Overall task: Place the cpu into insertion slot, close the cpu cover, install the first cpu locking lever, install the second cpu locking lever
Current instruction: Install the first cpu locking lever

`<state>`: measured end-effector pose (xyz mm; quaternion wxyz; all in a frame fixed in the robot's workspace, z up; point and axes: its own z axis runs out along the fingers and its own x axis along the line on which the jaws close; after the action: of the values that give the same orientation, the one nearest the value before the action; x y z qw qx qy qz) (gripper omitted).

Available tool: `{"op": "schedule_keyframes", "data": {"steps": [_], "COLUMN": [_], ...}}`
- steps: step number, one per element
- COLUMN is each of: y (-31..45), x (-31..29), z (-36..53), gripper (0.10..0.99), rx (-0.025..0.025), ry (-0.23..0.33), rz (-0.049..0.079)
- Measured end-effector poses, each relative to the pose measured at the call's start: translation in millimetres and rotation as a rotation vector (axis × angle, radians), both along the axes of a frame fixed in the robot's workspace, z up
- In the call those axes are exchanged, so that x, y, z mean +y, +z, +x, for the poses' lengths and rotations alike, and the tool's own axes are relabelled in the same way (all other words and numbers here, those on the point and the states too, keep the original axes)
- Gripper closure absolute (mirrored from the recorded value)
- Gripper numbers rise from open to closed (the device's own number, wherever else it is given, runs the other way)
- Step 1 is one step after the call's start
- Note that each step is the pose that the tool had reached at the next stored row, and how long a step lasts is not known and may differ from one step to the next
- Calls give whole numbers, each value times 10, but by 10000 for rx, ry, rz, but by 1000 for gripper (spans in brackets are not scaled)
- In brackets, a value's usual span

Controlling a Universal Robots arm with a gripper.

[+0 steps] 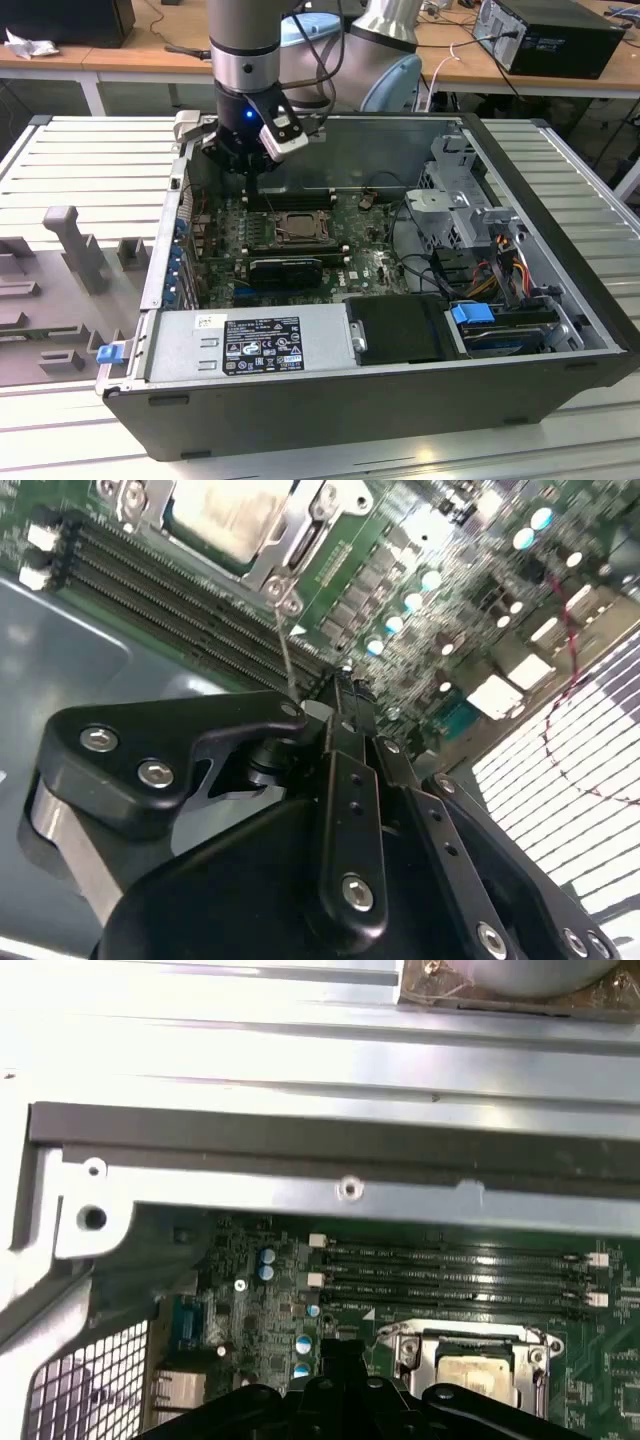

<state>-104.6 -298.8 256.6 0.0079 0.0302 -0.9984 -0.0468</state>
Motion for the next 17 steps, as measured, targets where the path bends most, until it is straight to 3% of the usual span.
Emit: {"op": "schedule_keyframes", "data": {"steps": [2,4,13,14,16,17], "y": [-2,-11,-80,-81,-83,-83], "x": [45,69,79,78,78,72], "z": [31,160,590,623,641,641], "gripper": [980,980,980,980,980,980], "rx": [2,1,15,14,17,16], "ry": [1,-2,-1,-3,-1,0], "rz": [0,1,11,75,459,566]}}
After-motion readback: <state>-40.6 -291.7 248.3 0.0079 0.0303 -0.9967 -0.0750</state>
